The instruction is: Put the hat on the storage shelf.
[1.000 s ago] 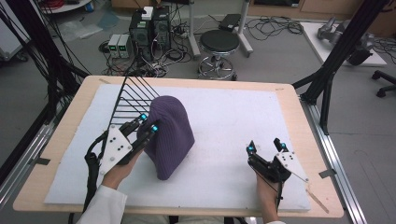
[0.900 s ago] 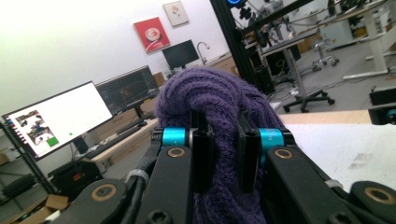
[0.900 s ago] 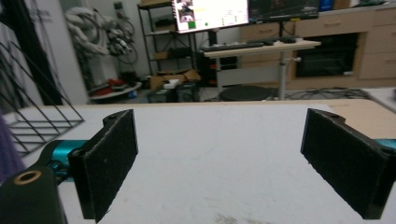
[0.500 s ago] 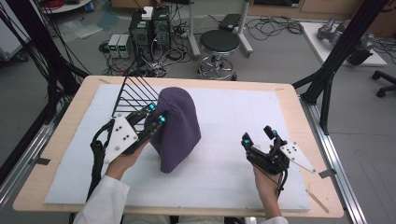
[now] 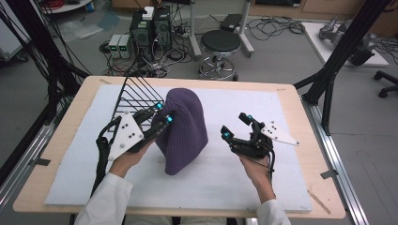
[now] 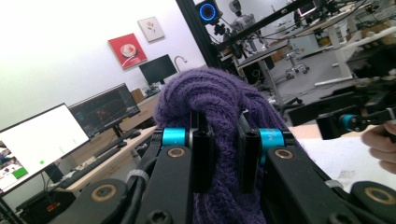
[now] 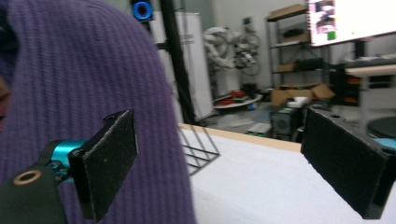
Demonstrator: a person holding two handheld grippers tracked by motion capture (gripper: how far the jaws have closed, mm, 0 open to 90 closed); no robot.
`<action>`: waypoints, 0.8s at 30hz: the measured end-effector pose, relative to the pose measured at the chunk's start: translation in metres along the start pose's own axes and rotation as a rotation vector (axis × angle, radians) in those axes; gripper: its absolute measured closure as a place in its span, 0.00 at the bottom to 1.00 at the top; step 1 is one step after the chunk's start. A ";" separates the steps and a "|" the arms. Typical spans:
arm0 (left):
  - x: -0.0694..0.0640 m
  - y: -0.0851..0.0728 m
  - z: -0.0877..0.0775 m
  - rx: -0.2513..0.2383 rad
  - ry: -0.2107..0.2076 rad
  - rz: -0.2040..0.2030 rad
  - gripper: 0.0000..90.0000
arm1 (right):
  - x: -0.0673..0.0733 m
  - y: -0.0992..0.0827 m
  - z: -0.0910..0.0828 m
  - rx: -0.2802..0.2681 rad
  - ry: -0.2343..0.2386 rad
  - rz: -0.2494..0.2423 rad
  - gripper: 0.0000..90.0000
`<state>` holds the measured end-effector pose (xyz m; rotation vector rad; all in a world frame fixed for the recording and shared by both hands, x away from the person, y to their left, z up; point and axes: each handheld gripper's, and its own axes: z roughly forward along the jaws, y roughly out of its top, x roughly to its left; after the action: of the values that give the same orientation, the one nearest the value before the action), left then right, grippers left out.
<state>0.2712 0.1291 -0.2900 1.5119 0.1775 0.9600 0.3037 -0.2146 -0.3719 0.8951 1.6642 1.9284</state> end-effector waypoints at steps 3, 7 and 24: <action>0.000 0.001 -0.001 0.000 -0.005 0.006 0.90 | 0.005 0.006 0.012 0.031 0.051 -0.018 0.11; 0.002 0.002 -0.002 -0.009 0.000 0.005 0.90 | 0.012 0.011 0.026 0.057 0.097 -0.044 0.11; 0.003 0.019 0.003 -0.049 -0.027 0.039 0.90 | 0.020 0.015 0.044 0.064 0.339 0.062 0.11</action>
<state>0.2670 0.1251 -0.2715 1.4872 0.1045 0.9677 0.3228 -0.1730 -0.3504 0.6768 1.9149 2.1759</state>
